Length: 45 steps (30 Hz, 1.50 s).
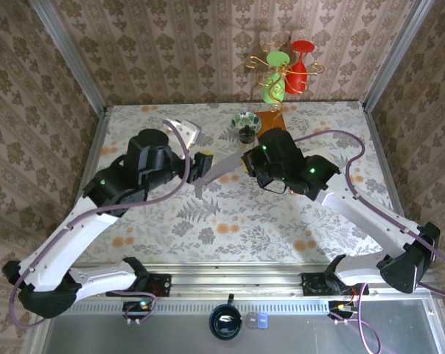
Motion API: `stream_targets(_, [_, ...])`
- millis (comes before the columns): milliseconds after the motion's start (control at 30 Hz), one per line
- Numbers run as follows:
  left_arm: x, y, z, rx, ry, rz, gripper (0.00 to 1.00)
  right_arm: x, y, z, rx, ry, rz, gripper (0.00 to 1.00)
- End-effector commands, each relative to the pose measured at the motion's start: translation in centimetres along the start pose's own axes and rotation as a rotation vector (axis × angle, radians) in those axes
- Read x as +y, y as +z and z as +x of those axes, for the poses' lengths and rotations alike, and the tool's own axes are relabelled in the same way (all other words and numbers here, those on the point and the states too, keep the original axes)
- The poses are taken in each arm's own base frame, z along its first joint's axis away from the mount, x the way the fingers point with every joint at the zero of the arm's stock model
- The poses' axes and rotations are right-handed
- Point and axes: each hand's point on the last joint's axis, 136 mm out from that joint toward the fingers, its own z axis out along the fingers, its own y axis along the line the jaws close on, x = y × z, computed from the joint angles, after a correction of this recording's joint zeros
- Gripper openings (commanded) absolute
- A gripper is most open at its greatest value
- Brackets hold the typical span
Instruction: Fold the paper box
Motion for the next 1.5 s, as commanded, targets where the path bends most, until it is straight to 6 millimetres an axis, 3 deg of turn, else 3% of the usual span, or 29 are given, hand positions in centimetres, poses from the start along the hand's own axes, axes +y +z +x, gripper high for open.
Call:
stream_targets(0, [1.1,-0.9,-1.7,-0.058,-0.148,0.031,0.63,2.1,-3.9,-0.6,-0.075,0.009,-0.032,0.00])
stream_targets(100, [2.9,-1.4,-2.3,-0.089,-0.270,0.039,0.60,3.3,-6.0,-0.4,-0.112,-0.005,-0.022,0.00])
stream_targets(200, [4.4,-1.1,-1.9,-0.055,-0.441,0.077,0.57,3.5,-5.5,-0.3,-0.124,0.027,-0.006,0.00])
stream_targets(333, [5.6,1.2,0.4,0.102,-0.733,0.154,0.48,3.4,-2.3,-0.9,-0.141,0.077,-0.016,0.00])
stream_targets(367, [5.6,1.6,1.1,0.136,-0.785,0.168,0.47,2.6,0.1,-0.8,-0.136,0.100,0.004,0.00])
stream_targets(433, [5.4,1.9,2.0,0.168,-0.816,0.177,0.45,2.0,2.8,-1.0,-0.117,0.152,-0.017,0.00])
stream_targets(567, [4.7,1.9,4.4,0.226,-0.745,0.196,0.45,0.4,6.9,-1.6,-0.088,0.195,0.014,0.00])
stream_targets(733, [4.0,1.8,10.3,0.366,-0.619,0.171,0.47,-1.2,9.4,-2.6,-0.095,0.204,0.042,0.00])
stream_targets(900, [3.5,2.2,15.5,0.476,-0.515,0.114,0.54,-2.3,10.4,-3.0,-0.074,0.224,0.046,0.00])
stream_targets(1200, [3.5,5.2,19.8,0.580,-0.412,0.050,0.54,-3.5,10.5,-3.0,-0.055,0.227,0.052,0.00])
stream_targets(1467, [7.0,5.9,23.0,0.669,-0.312,-0.140,0.40,-4.8,10.4,-3.3,-0.054,0.195,0.050,0.00])
